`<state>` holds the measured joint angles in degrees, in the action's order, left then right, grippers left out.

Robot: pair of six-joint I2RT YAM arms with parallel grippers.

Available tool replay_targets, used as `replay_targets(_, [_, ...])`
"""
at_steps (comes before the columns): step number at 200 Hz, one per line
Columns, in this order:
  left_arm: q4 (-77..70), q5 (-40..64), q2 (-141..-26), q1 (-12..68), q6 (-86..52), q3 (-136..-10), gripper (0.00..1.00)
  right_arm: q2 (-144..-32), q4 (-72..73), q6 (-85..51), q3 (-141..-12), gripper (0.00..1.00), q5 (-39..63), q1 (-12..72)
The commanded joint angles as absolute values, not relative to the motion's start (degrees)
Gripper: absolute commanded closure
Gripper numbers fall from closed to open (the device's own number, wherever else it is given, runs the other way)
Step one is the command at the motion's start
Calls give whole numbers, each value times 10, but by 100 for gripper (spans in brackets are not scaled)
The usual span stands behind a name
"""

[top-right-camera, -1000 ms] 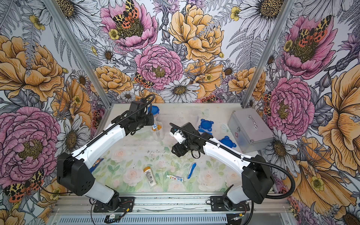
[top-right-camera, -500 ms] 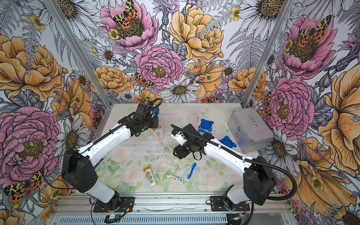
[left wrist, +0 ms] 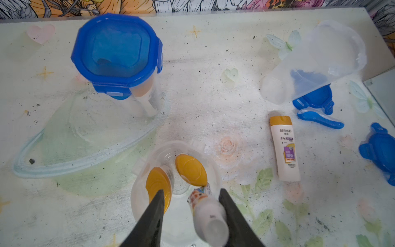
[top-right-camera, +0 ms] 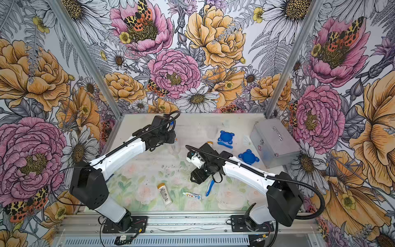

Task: Pack away toiletry kits
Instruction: Place the toiletry item into the container, then pick up the toiletry item from the center of the board.

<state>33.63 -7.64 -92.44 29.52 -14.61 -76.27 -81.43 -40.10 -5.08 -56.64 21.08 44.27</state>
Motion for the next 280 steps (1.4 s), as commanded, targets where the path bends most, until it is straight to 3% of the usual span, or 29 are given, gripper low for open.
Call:
replay_targets(1, [325, -60, -903, 300, -156, -749, 57, -810, -405, -50, -560, 33, 213, 451])
replay_targets(55, [325, -57, -887, 300, -166, -741, 56, -804, -403, -132, -557, 33, 137, 451])
replay_targets(147, [336, -63, -894, 291, -172, -741, 26, -777, -404, -204, -550, 33, 99, 441])
replay_targets(222, [367, -60, -877, 283, -176, -752, 25, -728, -408, -332, -500, 33, 125, 396])
replay_targets(254, [436, 27, -865, 257, -216, -800, 24, -685, -454, -425, -466, 33, 124, 370])
replay_targets(280, [529, 91, -890, 240, -252, -855, 23, -716, -462, -438, -463, 36, 156, 359])
